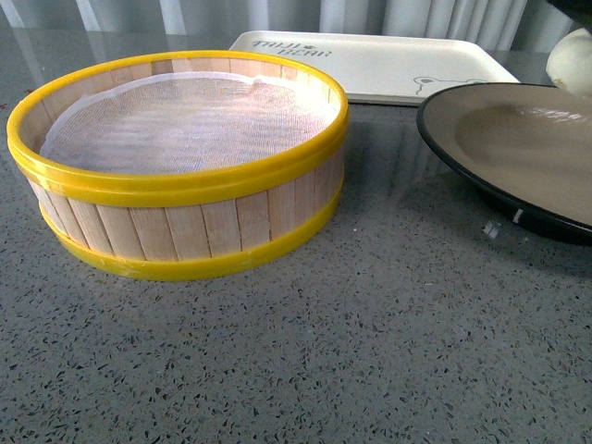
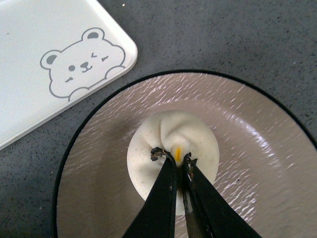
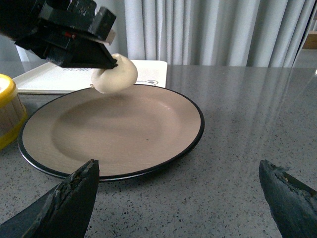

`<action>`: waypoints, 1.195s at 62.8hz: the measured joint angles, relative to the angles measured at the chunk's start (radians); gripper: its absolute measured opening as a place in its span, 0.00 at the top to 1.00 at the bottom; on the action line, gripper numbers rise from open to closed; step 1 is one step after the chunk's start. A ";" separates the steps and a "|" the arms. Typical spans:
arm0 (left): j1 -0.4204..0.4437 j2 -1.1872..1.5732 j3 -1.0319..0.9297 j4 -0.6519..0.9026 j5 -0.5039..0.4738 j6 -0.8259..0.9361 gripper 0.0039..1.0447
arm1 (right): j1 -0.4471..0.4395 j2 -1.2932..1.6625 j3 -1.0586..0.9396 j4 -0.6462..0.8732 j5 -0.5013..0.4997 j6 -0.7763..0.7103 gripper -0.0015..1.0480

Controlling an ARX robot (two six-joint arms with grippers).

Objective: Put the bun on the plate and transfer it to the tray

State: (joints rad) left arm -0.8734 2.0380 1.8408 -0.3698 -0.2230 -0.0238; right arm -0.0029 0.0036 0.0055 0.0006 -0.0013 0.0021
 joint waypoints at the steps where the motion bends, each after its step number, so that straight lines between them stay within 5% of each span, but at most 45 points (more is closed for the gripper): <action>1: 0.000 0.000 -0.005 0.000 0.000 0.002 0.97 | 0.000 0.000 0.000 0.000 0.000 0.000 0.08; 66: -0.042 0.034 -0.040 -0.056 -0.014 0.003 0.97 | 0.000 0.000 0.000 0.000 0.000 0.000 0.08; 75: -0.042 0.034 -0.040 -0.055 -0.021 -0.004 0.79 | 0.000 0.000 0.000 0.000 0.000 0.000 0.08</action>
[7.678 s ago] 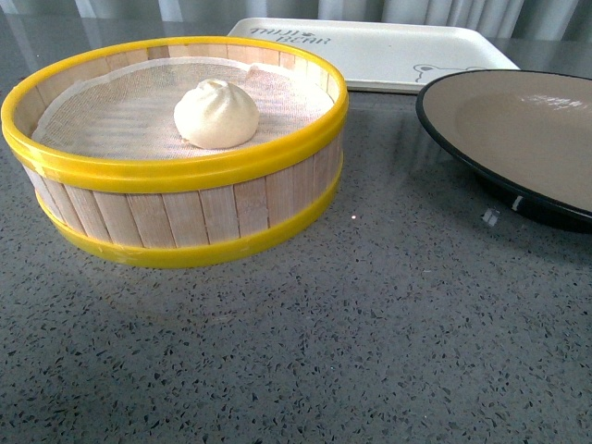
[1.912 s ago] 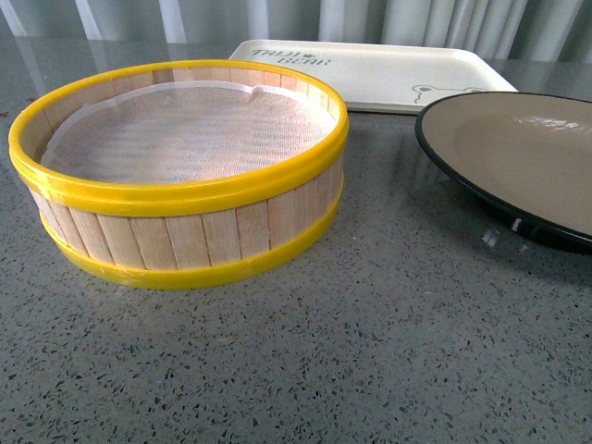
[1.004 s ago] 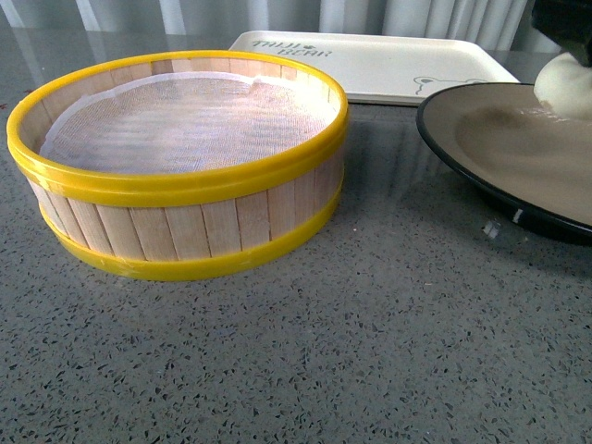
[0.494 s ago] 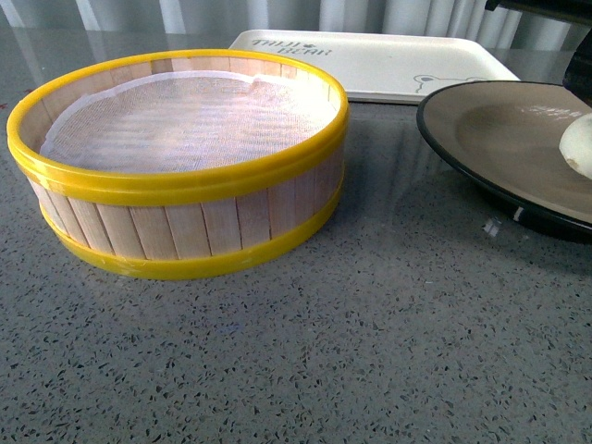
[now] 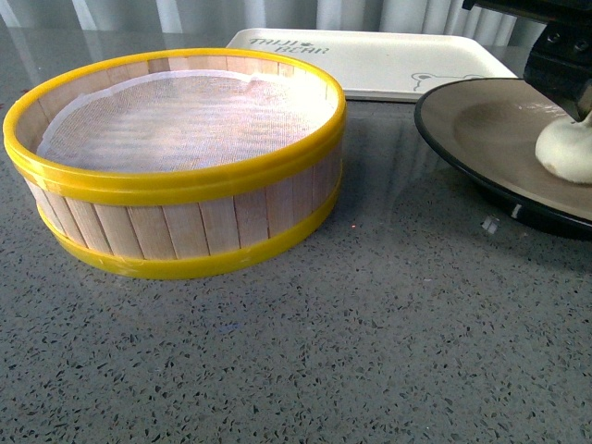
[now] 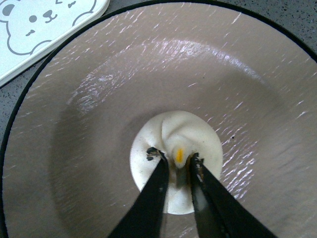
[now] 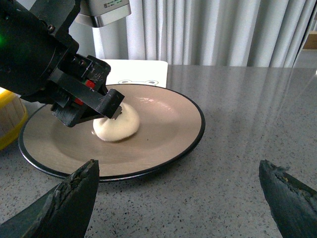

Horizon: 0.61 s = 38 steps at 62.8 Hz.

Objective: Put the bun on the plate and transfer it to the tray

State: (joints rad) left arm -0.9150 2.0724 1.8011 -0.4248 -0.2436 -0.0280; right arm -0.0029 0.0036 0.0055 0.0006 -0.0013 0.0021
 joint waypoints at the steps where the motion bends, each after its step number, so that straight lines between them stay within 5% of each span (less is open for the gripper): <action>1: 0.000 0.000 0.000 0.000 0.000 -0.001 0.78 | 0.000 0.000 0.000 0.000 0.000 0.000 0.08; 30: 0.039 -0.027 0.041 0.013 0.006 -0.042 0.06 | 0.000 0.000 0.000 0.000 0.000 0.000 0.08; 38: 0.064 -0.108 0.027 0.057 -0.021 -0.053 0.06 | 0.000 0.000 0.000 0.000 0.000 0.000 0.08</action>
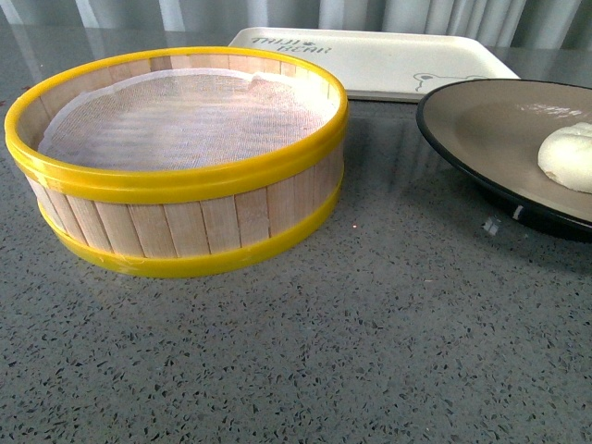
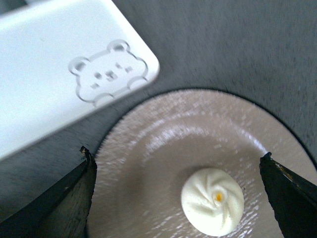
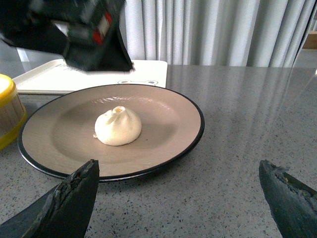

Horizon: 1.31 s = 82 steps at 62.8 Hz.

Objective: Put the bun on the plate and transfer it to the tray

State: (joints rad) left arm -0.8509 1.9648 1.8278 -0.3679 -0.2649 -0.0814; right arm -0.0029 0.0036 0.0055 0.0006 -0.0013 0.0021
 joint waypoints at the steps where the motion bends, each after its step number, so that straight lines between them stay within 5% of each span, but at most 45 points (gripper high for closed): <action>1: 0.004 -0.017 -0.006 0.005 -0.005 0.000 0.06 | 0.000 0.000 0.000 0.000 0.000 0.000 0.08; 34: 0.118 -0.653 -0.520 0.130 -0.196 0.024 0.06 | 0.000 0.000 0.000 0.000 0.000 0.000 0.08; 40: 0.157 -0.779 -0.716 0.361 -0.340 0.054 0.21 | 0.000 0.000 0.000 0.000 0.000 0.000 0.08; 53: 0.443 -1.155 -1.192 0.570 -0.150 0.069 0.57 | 0.000 0.000 0.000 0.000 0.000 0.000 0.08; 67: 0.570 -1.299 -1.440 0.635 0.006 0.074 0.95 | 0.000 0.000 0.000 0.000 0.001 0.000 0.08; 82: 0.673 -1.423 -1.585 0.664 0.092 0.077 0.96 | 0.000 0.000 0.000 0.000 0.000 0.000 0.08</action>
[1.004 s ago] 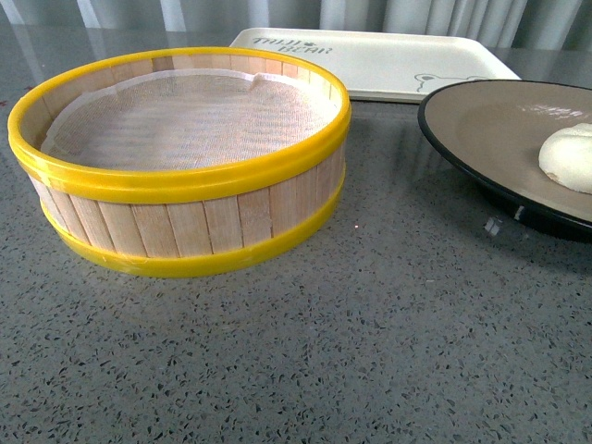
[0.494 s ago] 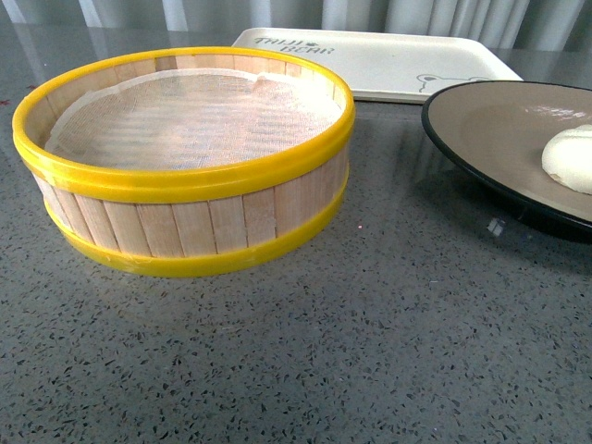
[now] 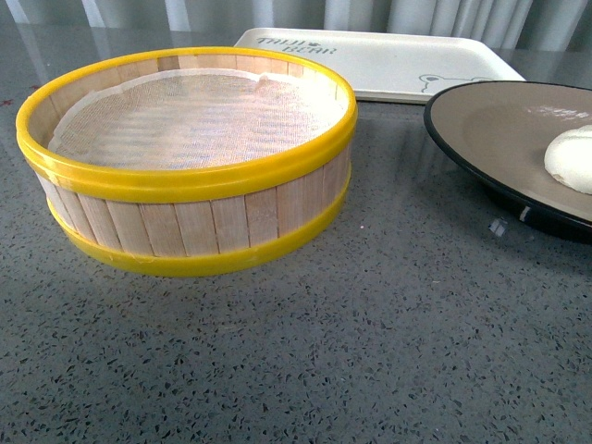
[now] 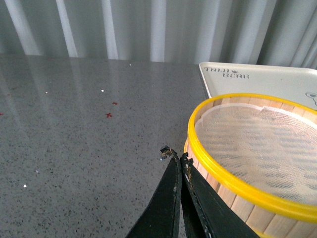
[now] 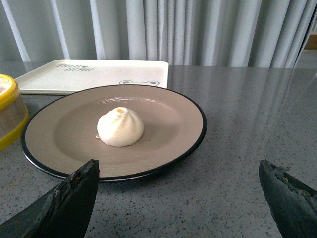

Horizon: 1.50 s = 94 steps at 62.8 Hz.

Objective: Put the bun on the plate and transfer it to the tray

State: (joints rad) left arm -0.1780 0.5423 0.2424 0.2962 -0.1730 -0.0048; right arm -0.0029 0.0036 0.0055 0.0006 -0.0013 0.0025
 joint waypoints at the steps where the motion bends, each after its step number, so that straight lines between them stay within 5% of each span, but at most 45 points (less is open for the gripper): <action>1: 0.006 -0.008 -0.010 0.000 0.010 0.000 0.96 | 0.000 0.000 0.000 0.000 0.000 0.000 0.08; 28: 0.174 -0.172 -0.144 -0.023 0.167 0.000 0.96 | 0.000 0.000 0.000 0.000 0.000 0.000 0.08; 94: 0.176 -0.539 -0.216 -0.296 0.173 0.000 0.94 | 0.000 0.000 0.000 0.000 0.000 0.000 0.08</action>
State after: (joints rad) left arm -0.0017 0.0036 0.0265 0.0006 -0.0002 -0.0044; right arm -0.0029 0.0036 0.0055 0.0006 -0.0013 0.0025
